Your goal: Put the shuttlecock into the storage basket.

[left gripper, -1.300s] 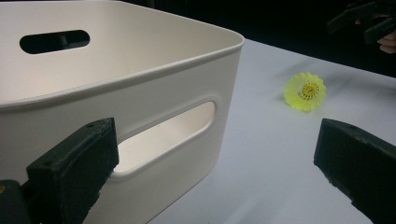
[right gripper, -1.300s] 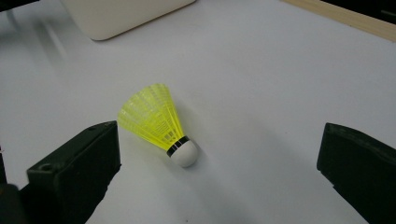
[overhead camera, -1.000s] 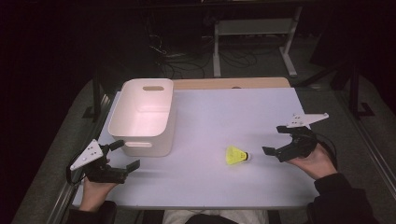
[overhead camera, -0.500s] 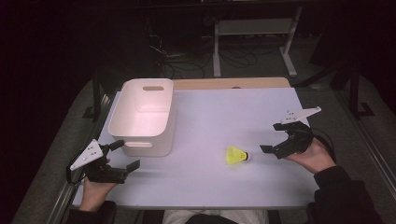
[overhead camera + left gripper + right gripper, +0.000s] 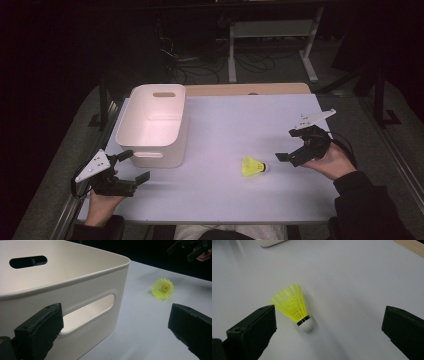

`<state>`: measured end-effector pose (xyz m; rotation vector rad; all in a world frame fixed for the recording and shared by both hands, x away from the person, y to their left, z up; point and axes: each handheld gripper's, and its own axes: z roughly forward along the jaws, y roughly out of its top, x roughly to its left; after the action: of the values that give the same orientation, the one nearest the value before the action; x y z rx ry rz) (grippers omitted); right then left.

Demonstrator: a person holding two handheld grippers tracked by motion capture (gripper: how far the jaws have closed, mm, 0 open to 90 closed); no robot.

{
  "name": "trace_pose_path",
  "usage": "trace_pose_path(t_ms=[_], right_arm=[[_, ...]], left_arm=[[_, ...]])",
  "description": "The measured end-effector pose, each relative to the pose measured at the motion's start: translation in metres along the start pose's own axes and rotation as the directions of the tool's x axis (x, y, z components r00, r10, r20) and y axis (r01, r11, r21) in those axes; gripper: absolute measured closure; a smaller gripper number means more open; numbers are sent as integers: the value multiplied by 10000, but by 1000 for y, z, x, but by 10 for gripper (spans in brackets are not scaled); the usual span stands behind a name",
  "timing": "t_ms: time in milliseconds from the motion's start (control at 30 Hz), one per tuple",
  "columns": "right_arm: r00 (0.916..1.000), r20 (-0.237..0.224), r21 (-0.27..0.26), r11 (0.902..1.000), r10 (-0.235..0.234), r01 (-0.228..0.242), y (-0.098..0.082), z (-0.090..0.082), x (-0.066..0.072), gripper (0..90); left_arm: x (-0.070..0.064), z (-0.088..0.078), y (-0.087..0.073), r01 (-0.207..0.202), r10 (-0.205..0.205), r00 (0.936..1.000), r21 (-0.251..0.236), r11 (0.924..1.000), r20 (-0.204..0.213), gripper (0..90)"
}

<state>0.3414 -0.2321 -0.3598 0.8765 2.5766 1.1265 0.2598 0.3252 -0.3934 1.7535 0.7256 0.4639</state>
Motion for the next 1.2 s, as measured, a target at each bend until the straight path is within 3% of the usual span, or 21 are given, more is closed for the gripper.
trace_pose_path(t_ms=[333,1200], right_arm=[[9997,-205,101,9999,-135,138,9,5,-4,0],[9915,-1091,1151,9899,-702,828,13,42,-3,0]], left_arm=[[0,0,0,-2,2,10000,1,10000,15,0],[0,0,0,-9,9,10000,-32,10000,56,0]])
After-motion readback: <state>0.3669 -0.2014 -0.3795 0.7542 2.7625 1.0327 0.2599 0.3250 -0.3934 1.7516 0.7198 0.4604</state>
